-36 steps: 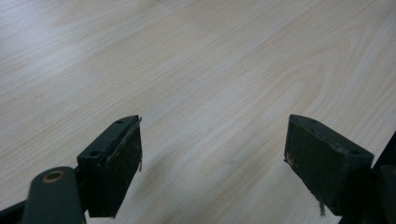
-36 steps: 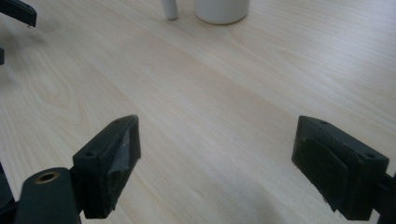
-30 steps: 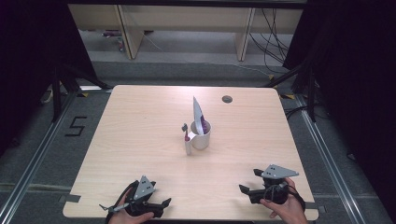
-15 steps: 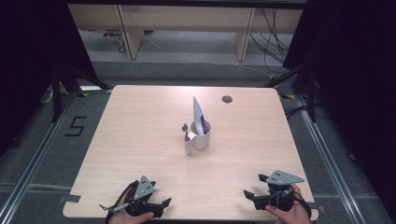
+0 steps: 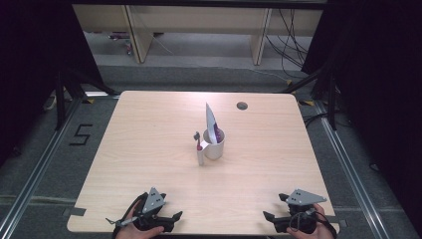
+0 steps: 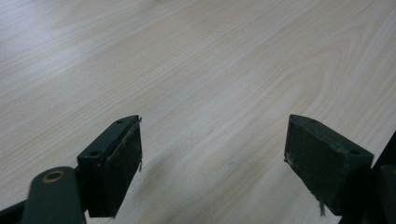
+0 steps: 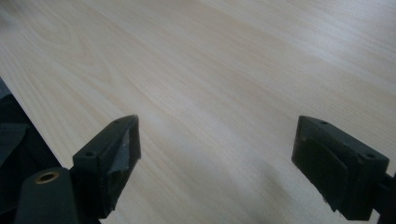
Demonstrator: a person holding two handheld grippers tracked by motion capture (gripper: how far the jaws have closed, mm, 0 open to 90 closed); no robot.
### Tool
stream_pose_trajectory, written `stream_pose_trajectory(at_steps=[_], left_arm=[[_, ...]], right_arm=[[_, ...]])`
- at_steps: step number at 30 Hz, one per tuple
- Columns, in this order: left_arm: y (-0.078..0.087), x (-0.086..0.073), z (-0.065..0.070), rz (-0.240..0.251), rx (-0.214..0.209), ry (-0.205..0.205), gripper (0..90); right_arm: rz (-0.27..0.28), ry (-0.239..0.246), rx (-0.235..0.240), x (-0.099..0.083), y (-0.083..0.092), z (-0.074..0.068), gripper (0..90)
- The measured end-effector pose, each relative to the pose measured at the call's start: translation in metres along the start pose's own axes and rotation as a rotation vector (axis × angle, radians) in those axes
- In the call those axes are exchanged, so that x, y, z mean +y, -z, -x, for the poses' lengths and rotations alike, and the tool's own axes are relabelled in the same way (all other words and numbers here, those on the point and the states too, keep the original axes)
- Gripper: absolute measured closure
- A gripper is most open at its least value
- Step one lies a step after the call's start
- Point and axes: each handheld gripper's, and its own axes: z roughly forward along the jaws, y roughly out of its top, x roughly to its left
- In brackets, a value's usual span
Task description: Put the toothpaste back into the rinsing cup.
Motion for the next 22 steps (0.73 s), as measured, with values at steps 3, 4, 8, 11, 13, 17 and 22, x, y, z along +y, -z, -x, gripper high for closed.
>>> stream_pose_trajectory(at_steps=[3, 4, 8, 11, 13, 17, 22], left_arm=[[-0.0008, -0.0001, 0.0007, 0.008, -0.007, 0.008, 18.8], [-0.0007, -0.0001, 0.0008, 0.007, -0.004, 0.009, 18.8], [-0.0014, -0.0004, 0.0006, 0.009, -0.009, 0.01, 18.8], [-0.0015, -0.0004, 0.0007, 0.009, -0.009, 0.008, 18.8], [-0.0015, -0.0004, 0.0007, 0.009, -0.009, 0.009, 18.8], [-0.0014, -0.0003, 0.0006, 0.009, -0.009, 0.009, 18.8], [0.0003, 0.0002, -0.0007, 0.0, -0.001, 0.007, 18.8]], right_arm=[[-0.023, -0.033, -0.008, -0.0029, 0.0017, -0.0034, 16.5], [-0.022, -0.012, 0.008, -0.0038, 0.0004, -0.0011, 16.5], [-0.032, -0.006, -0.003, -0.0067, 0.0029, -0.0033, 16.5], [-0.04, -0.013, 0.001, -0.0082, 0.0037, -0.0049, 16.5], [-0.039, -0.005, -0.002, -0.0087, 0.0038, -0.0047, 16.5], [-0.037, 0.008, 0.0, -0.0095, 0.0035, -0.0044, 16.5], [-0.047, 0.005, -0.007, -0.0104, 0.0038, -0.0041, 16.5]])
